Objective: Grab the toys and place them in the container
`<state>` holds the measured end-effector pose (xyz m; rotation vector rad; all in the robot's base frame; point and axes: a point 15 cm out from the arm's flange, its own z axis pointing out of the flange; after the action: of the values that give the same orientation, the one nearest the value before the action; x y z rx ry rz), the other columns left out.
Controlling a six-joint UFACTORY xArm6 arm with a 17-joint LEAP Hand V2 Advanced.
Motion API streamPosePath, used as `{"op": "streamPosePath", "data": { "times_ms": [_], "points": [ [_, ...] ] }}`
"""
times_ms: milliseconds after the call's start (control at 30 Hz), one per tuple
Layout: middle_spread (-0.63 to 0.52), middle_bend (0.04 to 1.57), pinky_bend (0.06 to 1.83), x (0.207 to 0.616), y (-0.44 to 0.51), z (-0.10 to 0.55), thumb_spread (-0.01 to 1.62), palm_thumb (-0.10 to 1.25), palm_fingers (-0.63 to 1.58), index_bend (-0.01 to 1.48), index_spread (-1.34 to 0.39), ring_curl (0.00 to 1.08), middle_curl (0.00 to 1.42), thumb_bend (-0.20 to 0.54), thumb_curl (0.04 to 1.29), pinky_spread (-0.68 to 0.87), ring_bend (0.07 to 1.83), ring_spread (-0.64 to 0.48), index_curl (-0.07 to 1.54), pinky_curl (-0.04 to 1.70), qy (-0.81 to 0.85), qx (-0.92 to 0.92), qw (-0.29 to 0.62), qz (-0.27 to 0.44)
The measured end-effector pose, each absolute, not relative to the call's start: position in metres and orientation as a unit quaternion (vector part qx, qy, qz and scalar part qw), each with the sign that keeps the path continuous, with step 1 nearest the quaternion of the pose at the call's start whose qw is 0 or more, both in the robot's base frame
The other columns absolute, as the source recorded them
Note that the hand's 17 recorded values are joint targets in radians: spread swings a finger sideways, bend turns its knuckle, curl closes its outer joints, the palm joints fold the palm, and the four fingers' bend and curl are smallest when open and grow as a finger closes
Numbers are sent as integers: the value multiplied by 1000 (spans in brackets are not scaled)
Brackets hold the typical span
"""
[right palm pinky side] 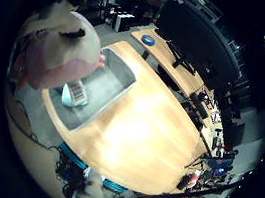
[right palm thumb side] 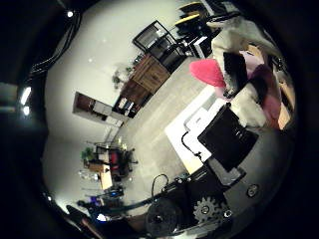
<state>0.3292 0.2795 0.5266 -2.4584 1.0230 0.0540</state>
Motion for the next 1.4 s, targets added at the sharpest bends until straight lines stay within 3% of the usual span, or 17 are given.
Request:
{"op": "streamPosePath", "data": {
  "times_ms": [133, 200, 300, 433, 767, 1400],
  "points": [
    [-438, 749, 1486, 327, 271, 519, 968, 732, 493, 652, -446, 812, 1068, -74, 913, -478, 1220, -351, 980, 590, 378, -900, 214, 18],
    [-446, 545, 1516, 328, 265, 516, 956, 675, 250, 518, -485, 771, 961, -68, 851, -460, 1160, -357, 899, 590, 380, -903, 202, 11],
    [-439, 397, 1442, 326, 259, 505, 955, 588, 165, 441, -553, 680, 836, -63, 769, -377, 1047, -347, 774, 549, 381, -907, 178, 16],
    [-393, 335, 1279, 322, 256, 490, 962, 492, 95, 383, -593, 590, 726, -56, 680, -235, 923, -309, 658, 487, 382, -912, 148, 33],
    [-333, 265, 1083, 322, 253, 487, 982, 470, 178, 368, -609, 465, 566, -31, 571, -40, 773, -250, 528, 381, 384, -912, 141, 36],
    [-309, 187, 866, 334, 252, 467, 989, 486, 328, 376, -608, 339, 402, -27, 480, 58, 665, -253, 426, 236, 394, -911, 116, 40]
  ]
}}
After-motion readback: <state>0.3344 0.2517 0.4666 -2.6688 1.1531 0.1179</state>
